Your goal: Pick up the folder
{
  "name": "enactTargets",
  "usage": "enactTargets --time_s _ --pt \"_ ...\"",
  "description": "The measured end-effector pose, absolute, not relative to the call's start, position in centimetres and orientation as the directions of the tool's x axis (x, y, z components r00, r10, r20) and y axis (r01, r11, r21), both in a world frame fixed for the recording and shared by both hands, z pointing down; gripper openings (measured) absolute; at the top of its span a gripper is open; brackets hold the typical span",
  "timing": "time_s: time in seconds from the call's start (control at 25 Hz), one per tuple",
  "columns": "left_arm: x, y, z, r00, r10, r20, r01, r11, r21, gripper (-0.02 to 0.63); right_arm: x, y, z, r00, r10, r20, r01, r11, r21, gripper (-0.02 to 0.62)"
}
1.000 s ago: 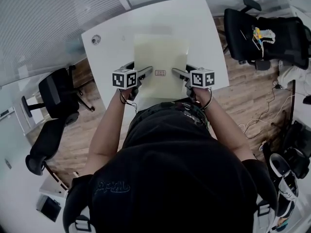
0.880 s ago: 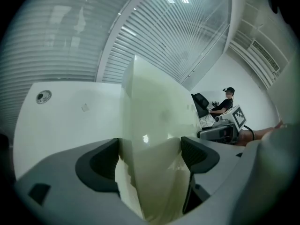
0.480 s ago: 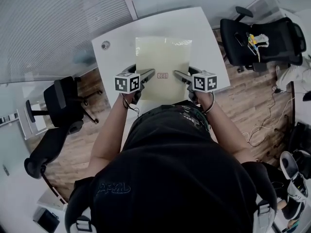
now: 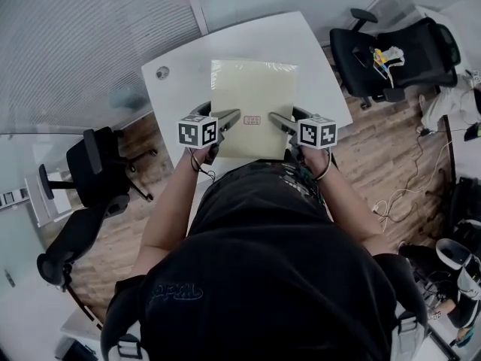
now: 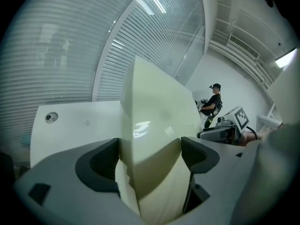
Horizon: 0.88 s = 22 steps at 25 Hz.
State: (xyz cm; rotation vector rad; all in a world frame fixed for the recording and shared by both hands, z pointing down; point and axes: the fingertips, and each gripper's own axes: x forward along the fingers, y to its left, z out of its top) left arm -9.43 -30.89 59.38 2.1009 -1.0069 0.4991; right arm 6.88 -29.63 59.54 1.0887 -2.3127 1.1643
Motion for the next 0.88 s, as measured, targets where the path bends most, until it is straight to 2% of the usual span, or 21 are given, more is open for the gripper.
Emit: enactTargets --time_s 0.48,0.88 --pt "-7.3 -28.3 58.6 0.602 -0.526 0.601 -0.798 -0.382 0.466 0.416 8.9 -27.6 58.9 -0.677 -0.479 0.559 -0.736 0.406 -0.542 0.333" --pt "-1.9 -23.2 57.7 0.581 -0.544 0.605 -0.813 -0.364 0.454 0.416 14.3 -22.8 58.4 -0.695 -0.458 0.553 -0.719 0.43 -0.546 0.334"
